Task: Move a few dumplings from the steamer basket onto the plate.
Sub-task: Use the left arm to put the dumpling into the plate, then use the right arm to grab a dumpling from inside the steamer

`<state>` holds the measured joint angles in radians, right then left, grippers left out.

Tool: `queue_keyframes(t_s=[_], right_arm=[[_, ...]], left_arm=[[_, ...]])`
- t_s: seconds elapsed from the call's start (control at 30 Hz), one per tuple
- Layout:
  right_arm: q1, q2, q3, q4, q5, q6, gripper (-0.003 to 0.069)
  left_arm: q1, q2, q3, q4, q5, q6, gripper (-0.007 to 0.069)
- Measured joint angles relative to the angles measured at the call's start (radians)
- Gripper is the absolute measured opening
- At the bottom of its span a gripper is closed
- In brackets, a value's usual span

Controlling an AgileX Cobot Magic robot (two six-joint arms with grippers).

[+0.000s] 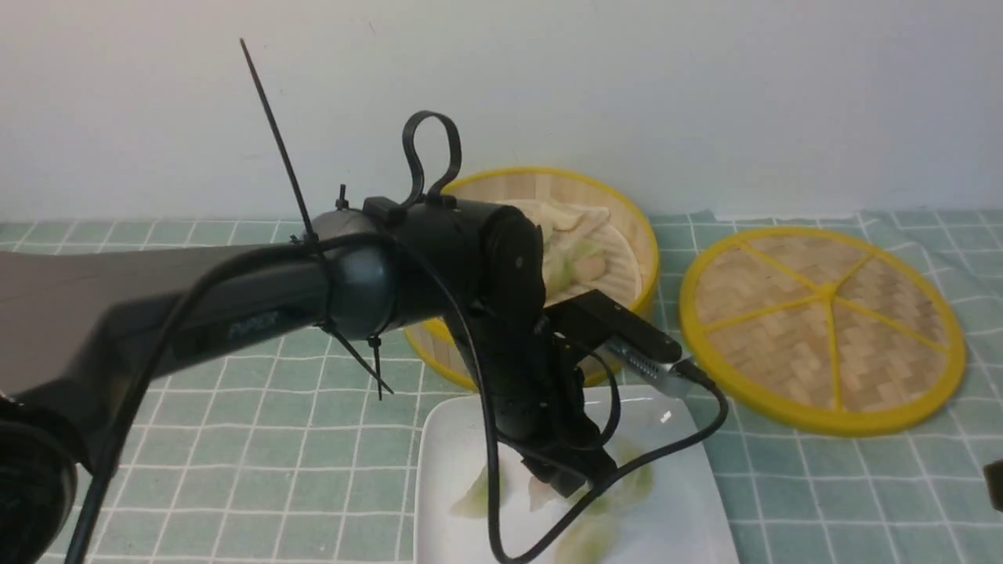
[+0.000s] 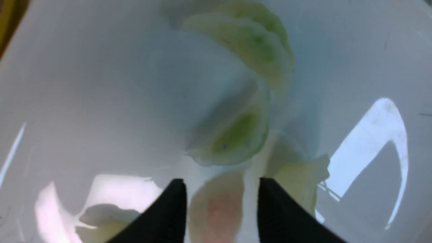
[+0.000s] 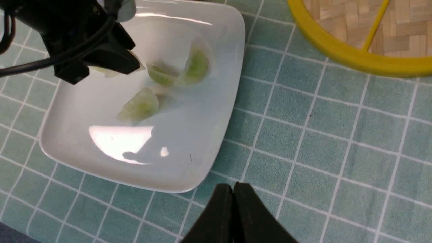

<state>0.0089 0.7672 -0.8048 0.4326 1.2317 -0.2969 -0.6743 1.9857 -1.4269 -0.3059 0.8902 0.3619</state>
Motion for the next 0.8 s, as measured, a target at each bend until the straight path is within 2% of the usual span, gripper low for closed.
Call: queue_keyframes(t_s=[0.07, 0.1, 0.17, 0.2, 0.27, 0.37, 0.4, 0.43, 0.5, 0.57, 0.67, 0.8], right_arm=[[0.000, 0.005, -0.001, 0.000, -0.002, -0.005, -0.0013], [0.000, 0.016, -0.009, 0.000, -0.002, -0.011, -0.0013], [0.000, 0.047, -0.039, 0.000, 0.005, -0.018, -0.0013], [0.000, 0.073, -0.066, 0.000, 0.013, -0.019, -0.0013], [0.000, 0.125, -0.122, 0.003, 0.024, -0.028, -0.0013], [0.008, 0.223, -0.232, 0.023, 0.027, -0.062, -0.0013], [0.030, 0.295, -0.311, 0.030, 0.026, -0.083, -0.0013], [0.054, 0.339, -0.359, 0.026, 0.025, -0.090, -0.0013], [0.118, 0.406, -0.439, 0.002, 0.021, -0.093, -0.0011], [0.206, 0.488, -0.513, -0.047, 0.010, -0.076, -0.0010], [0.327, 0.627, -0.609, -0.141, -0.040, -0.035, -0.0007], [0.397, 0.782, -0.713, -0.211, -0.094, -0.009, 0.0016]], left_arm=[[0.000, 0.000, 0.000, 0.006, -0.004, -0.015, 0.0395], [0.000, 0.000, -0.008, 0.015, 0.007, -0.034, 0.0476], [0.000, 0.000, -0.034, 0.034, 0.052, -0.065, 0.0557], [0.000, 0.000, -0.055, 0.047, 0.086, -0.084, 0.0582], [0.000, -0.001, -0.095, 0.072, 0.146, -0.115, 0.0579], [0.002, -0.026, -0.135, 0.121, 0.218, -0.157, 0.0479], [0.007, -0.075, -0.140, 0.143, 0.252, -0.186, 0.0314], [0.012, -0.112, -0.133, 0.152, 0.258, -0.194, 0.0208], [0.025, -0.189, -0.106, 0.160, 0.250, -0.203, 0.0077], [0.049, -0.278, -0.048, 0.160, 0.227, -0.216, 0.0020], [0.100, -0.410, 0.058, 0.161, 0.199, -0.236, -0.0004], [0.166, -0.549, 0.180, 0.165, 0.192, -0.252, -0.0006]])
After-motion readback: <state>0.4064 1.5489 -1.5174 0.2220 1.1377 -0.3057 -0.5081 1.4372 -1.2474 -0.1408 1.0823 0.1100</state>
